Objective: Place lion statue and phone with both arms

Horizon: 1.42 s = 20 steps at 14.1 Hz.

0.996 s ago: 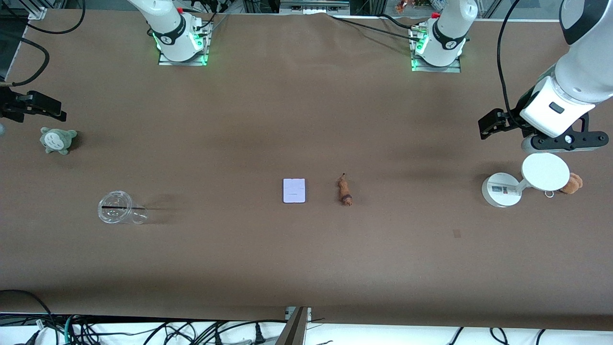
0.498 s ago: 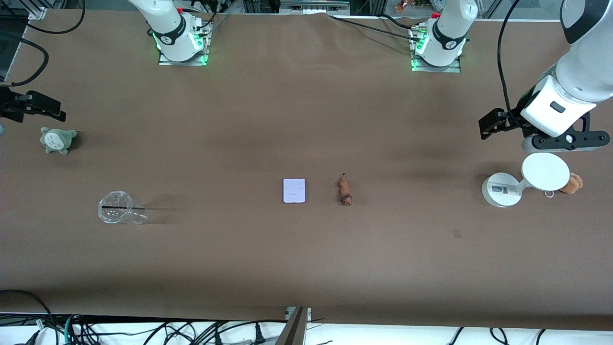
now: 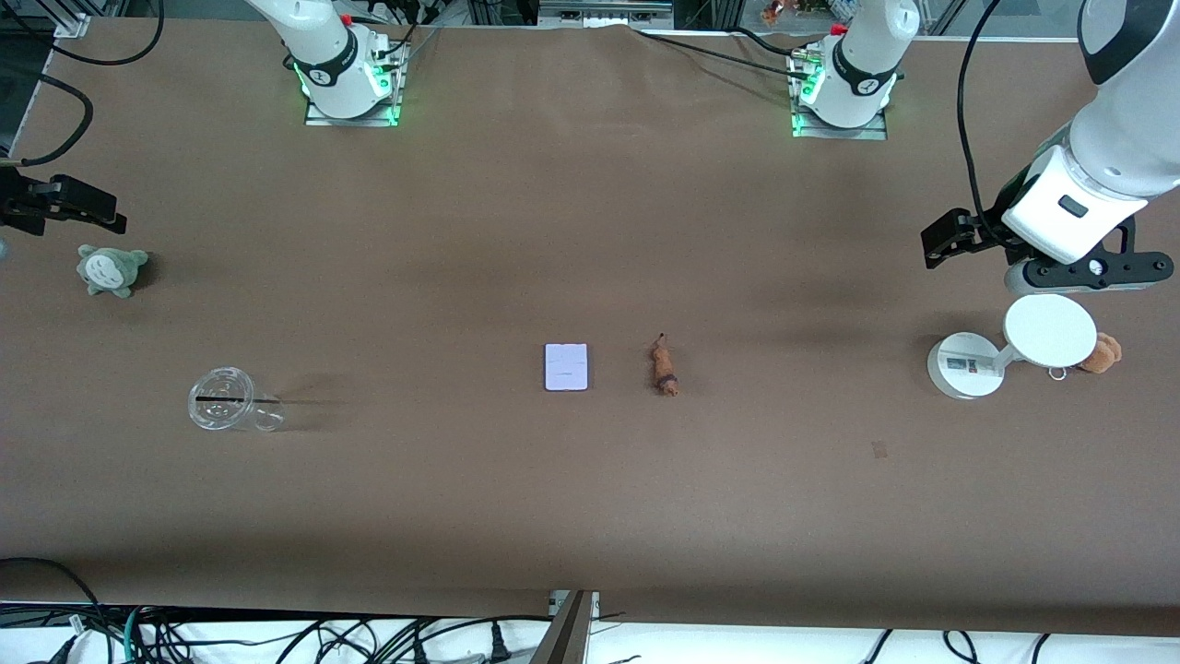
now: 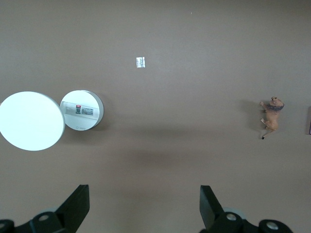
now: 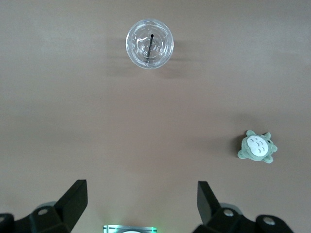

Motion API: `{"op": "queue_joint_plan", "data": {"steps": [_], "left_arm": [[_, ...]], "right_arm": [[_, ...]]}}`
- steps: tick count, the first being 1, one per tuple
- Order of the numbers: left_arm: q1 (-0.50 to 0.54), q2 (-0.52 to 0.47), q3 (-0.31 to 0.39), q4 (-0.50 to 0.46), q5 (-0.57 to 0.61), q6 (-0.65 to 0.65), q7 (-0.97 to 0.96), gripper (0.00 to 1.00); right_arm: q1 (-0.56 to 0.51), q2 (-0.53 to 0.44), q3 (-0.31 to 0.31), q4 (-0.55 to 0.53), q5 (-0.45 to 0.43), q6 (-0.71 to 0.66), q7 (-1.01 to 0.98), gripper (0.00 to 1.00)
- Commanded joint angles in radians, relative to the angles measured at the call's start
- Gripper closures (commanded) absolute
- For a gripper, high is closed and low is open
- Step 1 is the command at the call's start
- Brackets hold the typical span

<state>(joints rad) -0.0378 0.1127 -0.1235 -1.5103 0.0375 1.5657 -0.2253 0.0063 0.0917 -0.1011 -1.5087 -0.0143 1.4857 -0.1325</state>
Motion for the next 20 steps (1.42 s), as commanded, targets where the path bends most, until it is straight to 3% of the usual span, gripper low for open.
{"op": "queue_joint_plan", "data": {"steps": [1,8,20], "left_arm": [[-0.011,0.013,0.002,0.028,-0.008,-0.007,0.011,0.0],[-0.016,0.015,0.002,0.03,-0.013,-0.007,0.006,0.0],[0.01,0.165,0.005,0.028,-0.013,-0.018,0.017,0.0]], "right_arm": [[-0.008,0.002,0.003,0.008,-0.001,0.001,-0.015,0.0],[-0.008,0.002,0.001,0.008,0.002,0.001,-0.015,0.0],[-0.008,0.002,0.0,0.008,0.0,0.001,-0.015,0.0]]}}
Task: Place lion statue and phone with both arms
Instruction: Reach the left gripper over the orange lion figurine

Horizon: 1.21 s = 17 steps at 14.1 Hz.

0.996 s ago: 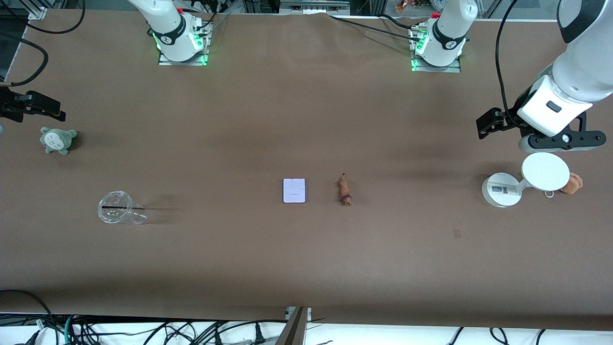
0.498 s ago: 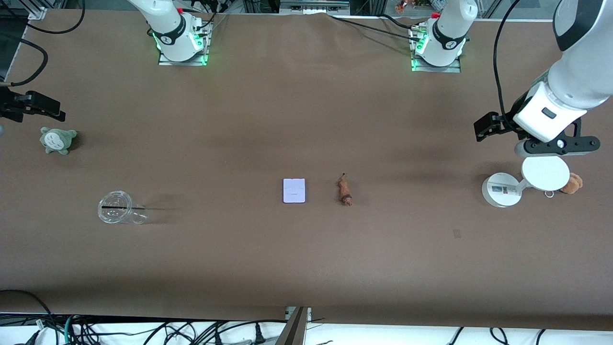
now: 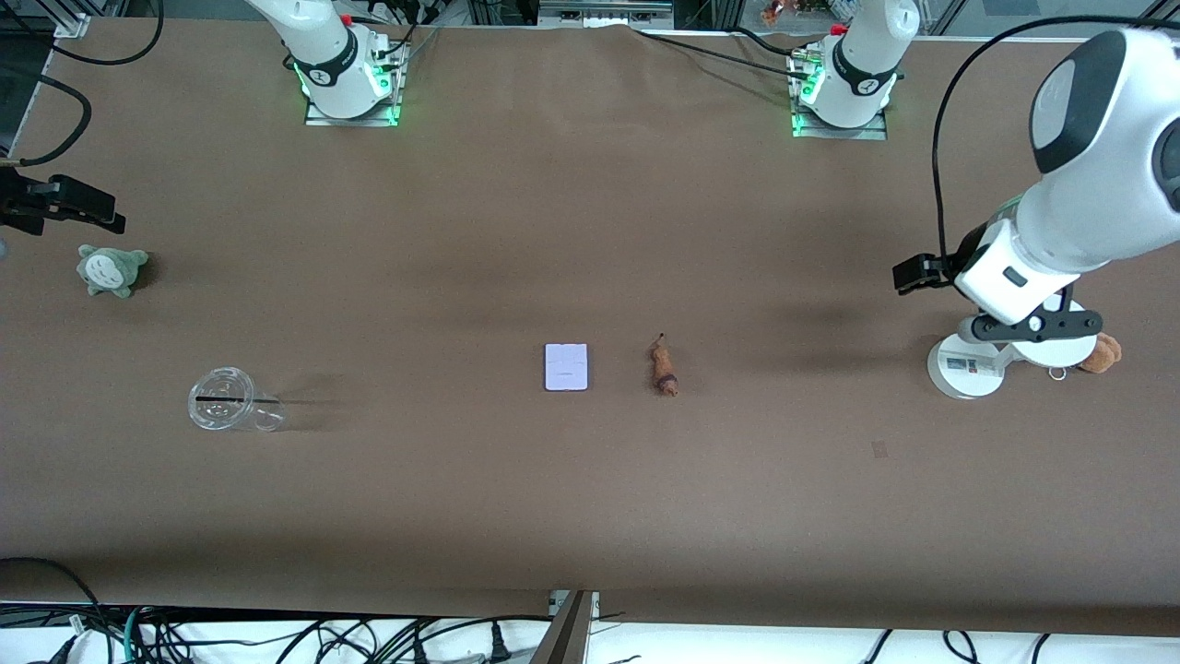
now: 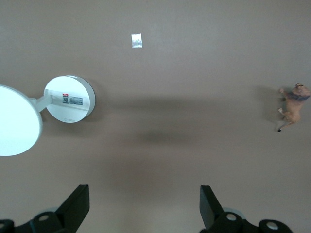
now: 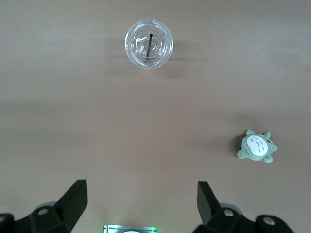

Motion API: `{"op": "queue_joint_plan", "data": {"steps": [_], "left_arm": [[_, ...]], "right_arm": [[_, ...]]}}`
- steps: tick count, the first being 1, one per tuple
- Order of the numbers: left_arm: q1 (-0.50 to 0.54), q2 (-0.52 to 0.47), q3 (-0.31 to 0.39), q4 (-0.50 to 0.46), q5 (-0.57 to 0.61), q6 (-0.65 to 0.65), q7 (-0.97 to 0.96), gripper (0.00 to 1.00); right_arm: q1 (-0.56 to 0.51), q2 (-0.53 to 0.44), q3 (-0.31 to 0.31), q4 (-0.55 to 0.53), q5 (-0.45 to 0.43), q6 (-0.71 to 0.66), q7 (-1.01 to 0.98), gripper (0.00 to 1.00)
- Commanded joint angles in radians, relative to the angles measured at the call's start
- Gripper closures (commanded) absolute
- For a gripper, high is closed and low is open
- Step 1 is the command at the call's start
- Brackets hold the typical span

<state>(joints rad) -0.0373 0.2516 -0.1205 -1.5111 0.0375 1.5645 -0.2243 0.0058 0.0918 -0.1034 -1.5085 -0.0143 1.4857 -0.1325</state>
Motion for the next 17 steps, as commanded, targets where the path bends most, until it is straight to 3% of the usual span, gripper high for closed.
{"op": "queue_joint_plan", "data": {"steps": [1,3,6,9,15,17], "left_arm": [[0.01,0.028,0.002,0.031,-0.015,-0.017,0.011,0.0],[-0.006,0.034,0.001,0.032,-0.033,-0.012,0.005,0.0],[-0.073,0.098,0.001,0.032,-0.166,0.02,-0.067,0.0],[-0.179,0.194,0.001,0.029,-0.159,0.19,-0.267,0.0],[-0.343,0.354,0.004,0.031,-0.156,0.411,-0.607,0.0],[-0.377,0.411,0.008,0.031,-0.154,0.517,-0.647,0.0]], "right_arm": [[-0.007,0.002,0.002,0.008,0.0,0.001,-0.015,0.0],[-0.007,0.002,0.002,0.008,0.0,0.001,-0.015,0.0],[-0.007,0.002,0.002,0.008,0.0,0.001,-0.015,0.0],[-0.007,0.002,0.002,0.008,0.002,0.001,-0.015,0.0],[-0.007,0.002,0.002,0.008,0.0,0.001,-0.015,0.0],[-0.007,0.002,0.002,0.008,0.0,0.001,-0.015,0.0]]}}
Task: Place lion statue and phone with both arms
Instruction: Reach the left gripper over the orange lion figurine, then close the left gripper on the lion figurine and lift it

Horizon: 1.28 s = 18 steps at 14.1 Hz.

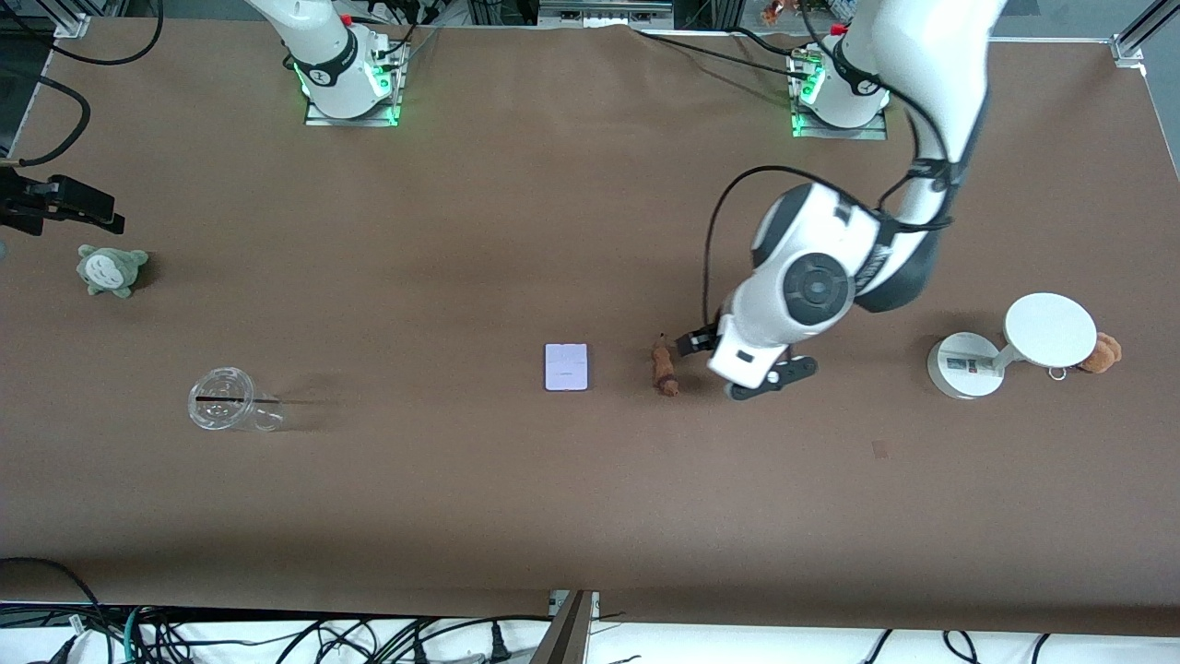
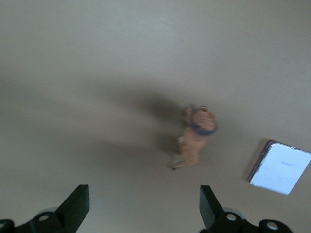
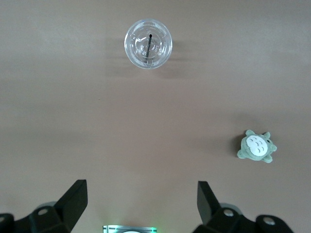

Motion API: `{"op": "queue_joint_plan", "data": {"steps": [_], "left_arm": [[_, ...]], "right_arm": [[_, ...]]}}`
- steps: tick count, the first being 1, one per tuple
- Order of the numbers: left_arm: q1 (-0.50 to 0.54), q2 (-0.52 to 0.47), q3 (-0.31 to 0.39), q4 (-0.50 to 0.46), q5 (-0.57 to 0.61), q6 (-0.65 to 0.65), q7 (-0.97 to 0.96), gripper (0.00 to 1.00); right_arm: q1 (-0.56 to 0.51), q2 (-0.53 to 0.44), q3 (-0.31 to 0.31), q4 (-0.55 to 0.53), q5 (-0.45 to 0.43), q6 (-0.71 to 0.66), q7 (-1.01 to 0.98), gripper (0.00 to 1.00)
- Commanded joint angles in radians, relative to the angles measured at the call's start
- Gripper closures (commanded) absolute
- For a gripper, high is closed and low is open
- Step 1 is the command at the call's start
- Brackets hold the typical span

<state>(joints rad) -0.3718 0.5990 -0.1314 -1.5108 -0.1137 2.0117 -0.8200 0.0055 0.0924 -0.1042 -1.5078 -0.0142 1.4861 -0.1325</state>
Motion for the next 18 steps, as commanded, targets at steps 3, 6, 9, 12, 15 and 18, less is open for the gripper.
{"op": "queue_joint_plan", "data": {"steps": [3,6,9,12,15,18], "left_arm": [[-0.071,0.1,0.019,0.032,-0.003,0.127,-0.08,0.0],[-0.11,0.105,0.032,0.032,0.014,0.128,-0.12,0.0],[-0.127,0.093,0.032,0.027,0.081,0.114,-0.204,0.0],[-0.15,0.09,0.032,0.027,0.086,0.107,-0.265,0.0],[-0.147,0.125,0.044,0.041,0.086,0.119,-0.257,0.0],[-0.148,0.218,0.056,0.167,0.086,0.121,-0.258,0.0]], "right_arm": [[-0.007,0.001,0.003,0.008,0.0,0.0,-0.015,0.0],[-0.007,0.001,0.003,0.008,0.002,0.0,-0.015,0.0],[-0.007,0.001,0.003,0.008,0.0,0.0,-0.015,0.0],[-0.004,0.001,0.003,0.008,0.003,0.0,-0.013,0.0],[0.004,0.001,0.011,0.008,0.003,0.0,-0.002,0.0],[0.002,0.001,0.009,0.008,0.003,0.0,-0.003,0.0]]}}
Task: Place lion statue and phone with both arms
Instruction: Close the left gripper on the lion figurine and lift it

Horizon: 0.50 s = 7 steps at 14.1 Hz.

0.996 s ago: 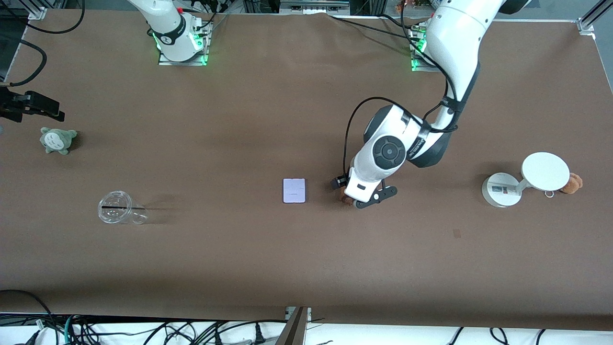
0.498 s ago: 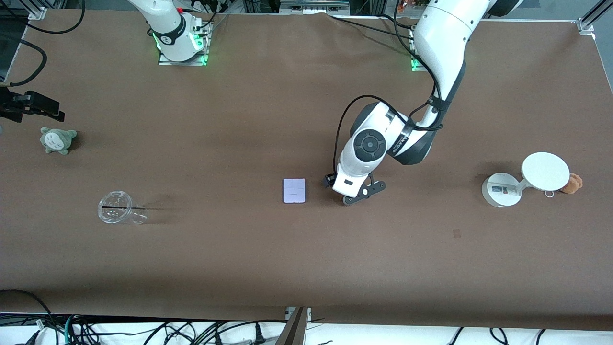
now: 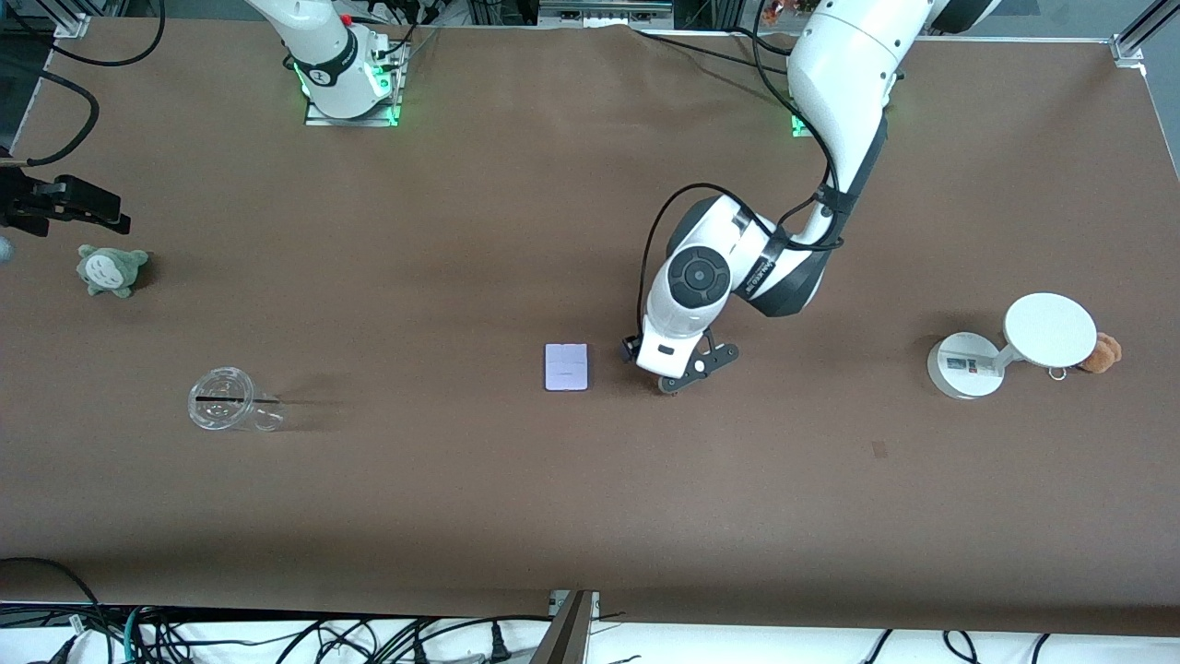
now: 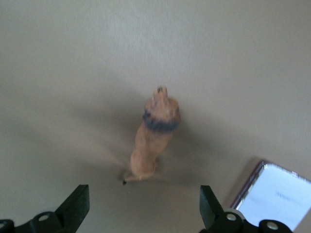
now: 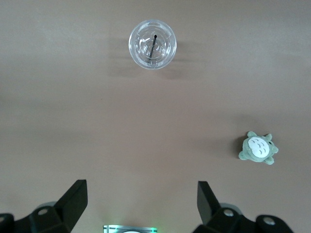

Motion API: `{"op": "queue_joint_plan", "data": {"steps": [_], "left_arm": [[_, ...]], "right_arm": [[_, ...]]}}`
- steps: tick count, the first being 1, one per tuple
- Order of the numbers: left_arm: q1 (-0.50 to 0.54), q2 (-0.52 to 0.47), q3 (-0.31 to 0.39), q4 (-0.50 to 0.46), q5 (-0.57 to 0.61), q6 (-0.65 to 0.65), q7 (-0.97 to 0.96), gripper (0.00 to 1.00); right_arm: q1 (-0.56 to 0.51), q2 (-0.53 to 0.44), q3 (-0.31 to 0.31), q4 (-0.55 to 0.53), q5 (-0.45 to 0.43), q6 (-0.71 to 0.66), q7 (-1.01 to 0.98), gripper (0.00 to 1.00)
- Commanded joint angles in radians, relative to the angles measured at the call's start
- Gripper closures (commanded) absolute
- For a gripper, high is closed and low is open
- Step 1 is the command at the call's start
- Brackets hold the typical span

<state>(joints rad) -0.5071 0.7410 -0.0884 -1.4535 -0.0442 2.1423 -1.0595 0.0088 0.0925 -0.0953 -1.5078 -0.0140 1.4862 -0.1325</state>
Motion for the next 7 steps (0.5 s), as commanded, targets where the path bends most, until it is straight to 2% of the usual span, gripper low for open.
{"op": "queue_joint_plan", "data": {"steps": [1,5,6,7], "left_arm": [[-0.014,0.099,0.027,0.143,0.024,-0.01,-0.016,0.0],[-0.016,0.169,0.035,0.192,0.081,-0.002,-0.011,0.0],[-0.016,0.172,0.035,0.191,0.105,0.011,-0.011,0.1],[-0.016,0.176,0.033,0.191,0.119,0.013,-0.011,0.29]], "right_arm": [[-0.001,0.001,0.0,0.008,0.003,0.0,-0.004,0.0],[-0.003,0.006,0.002,0.008,0.003,0.011,-0.013,0.0],[-0.004,0.007,0.0,0.009,0.003,0.011,-0.015,0.0],[-0.006,0.007,0.0,0.008,0.003,0.011,-0.015,0.0]]}}
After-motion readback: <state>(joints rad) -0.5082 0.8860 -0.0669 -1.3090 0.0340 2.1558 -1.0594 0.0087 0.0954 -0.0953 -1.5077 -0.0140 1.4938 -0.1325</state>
